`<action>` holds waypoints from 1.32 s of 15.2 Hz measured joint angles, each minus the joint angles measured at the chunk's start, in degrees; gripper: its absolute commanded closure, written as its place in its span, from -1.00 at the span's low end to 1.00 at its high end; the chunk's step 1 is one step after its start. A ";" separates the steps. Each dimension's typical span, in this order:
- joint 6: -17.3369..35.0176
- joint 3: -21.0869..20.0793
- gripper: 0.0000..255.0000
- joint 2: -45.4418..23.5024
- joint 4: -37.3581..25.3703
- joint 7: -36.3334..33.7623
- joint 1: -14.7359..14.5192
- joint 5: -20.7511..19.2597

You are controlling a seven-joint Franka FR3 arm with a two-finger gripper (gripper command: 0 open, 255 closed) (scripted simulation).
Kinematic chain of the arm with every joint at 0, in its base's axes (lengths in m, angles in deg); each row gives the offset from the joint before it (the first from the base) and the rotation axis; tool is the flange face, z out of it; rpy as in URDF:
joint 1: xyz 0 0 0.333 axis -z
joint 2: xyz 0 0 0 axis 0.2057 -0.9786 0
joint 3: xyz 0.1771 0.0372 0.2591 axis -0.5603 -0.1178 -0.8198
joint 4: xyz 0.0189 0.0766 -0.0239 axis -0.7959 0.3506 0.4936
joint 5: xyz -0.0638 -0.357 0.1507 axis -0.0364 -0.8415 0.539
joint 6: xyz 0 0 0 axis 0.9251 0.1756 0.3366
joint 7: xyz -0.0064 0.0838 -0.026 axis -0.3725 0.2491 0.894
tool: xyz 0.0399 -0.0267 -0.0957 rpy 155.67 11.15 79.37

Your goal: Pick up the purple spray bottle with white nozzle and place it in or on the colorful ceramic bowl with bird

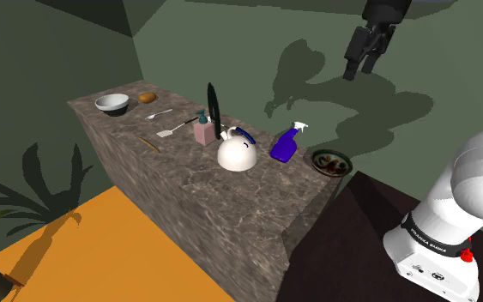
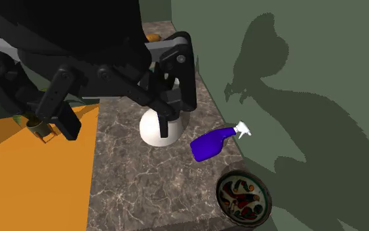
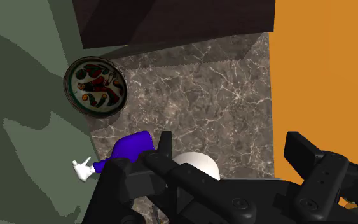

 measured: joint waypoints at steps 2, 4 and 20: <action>1.15 -0.26 -1.00 -0.43 0.67 -0.49 0.25 -0.09; 4.55 -1.43 -1.00 -1.39 2.65 -2.54 0.98 -0.23; 38.29 -11.98 -1.00 -24.56 10.45 -26.27 11.92 -8.38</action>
